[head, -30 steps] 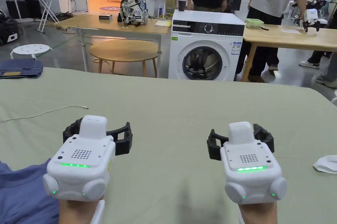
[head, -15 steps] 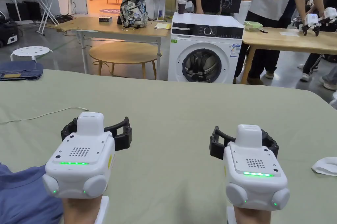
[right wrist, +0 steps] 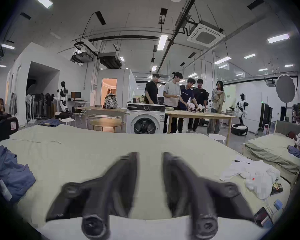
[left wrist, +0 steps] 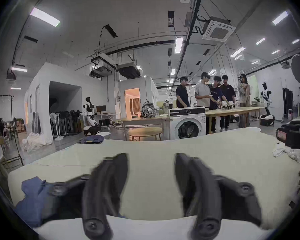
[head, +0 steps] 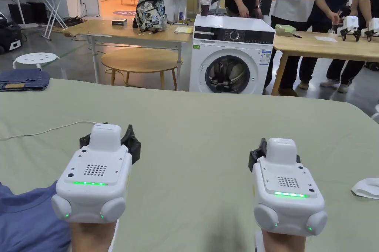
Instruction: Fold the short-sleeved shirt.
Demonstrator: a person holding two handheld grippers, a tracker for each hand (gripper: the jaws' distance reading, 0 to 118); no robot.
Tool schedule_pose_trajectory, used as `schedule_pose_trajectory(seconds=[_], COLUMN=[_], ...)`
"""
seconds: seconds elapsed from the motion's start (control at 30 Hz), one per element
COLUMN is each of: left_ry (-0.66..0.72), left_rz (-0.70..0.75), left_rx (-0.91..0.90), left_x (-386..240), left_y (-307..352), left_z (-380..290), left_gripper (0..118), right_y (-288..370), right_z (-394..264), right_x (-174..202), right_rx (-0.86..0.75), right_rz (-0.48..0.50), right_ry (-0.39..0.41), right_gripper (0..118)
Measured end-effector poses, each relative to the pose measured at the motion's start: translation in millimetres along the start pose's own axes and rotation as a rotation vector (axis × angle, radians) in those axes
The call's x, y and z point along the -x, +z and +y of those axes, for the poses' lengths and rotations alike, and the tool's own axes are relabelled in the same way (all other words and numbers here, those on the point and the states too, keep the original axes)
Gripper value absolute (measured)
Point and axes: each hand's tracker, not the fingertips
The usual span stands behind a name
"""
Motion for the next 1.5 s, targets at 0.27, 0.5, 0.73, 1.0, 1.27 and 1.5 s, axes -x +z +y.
schedule_pose_trajectory(seconds=[0.27,0.5,0.73,1.0,1.27,1.5], left_ry=[0.059,0.053,0.035,0.063,0.073,0.182], left_rz=[-0.022,-0.035,-0.014,0.085,0.136,0.098], left_rx=[0.024,0.084,0.168,0.279,0.608,0.923], left_x=[0.0,11.1,62.0,161.5,267.9,322.7], left_y=[0.6,-0.1,7.9,29.0,14.5,8.8], left_z=[-1.4,-6.6,-7.5,-5.1,-38.0,-88.8], left_gripper=[0,0,0,0,0,0], right_y=[6.0,6.2,5.0,10.0,12.9,8.8], right_z=[2.7,4.6,10.4,14.3,4.8,-14.7], right_x=[-0.3,0.5,16.8,64.3,113.6,137.6], right_rx=[-0.017,-0.003,0.007,0.038,0.113,0.171], right_rz=[0.008,0.017,0.053,0.130,0.226,0.278], right_ry=[-0.023,-0.013,0.001,0.023,0.076,0.093], right_gripper=[0,0,0,0,0,0])
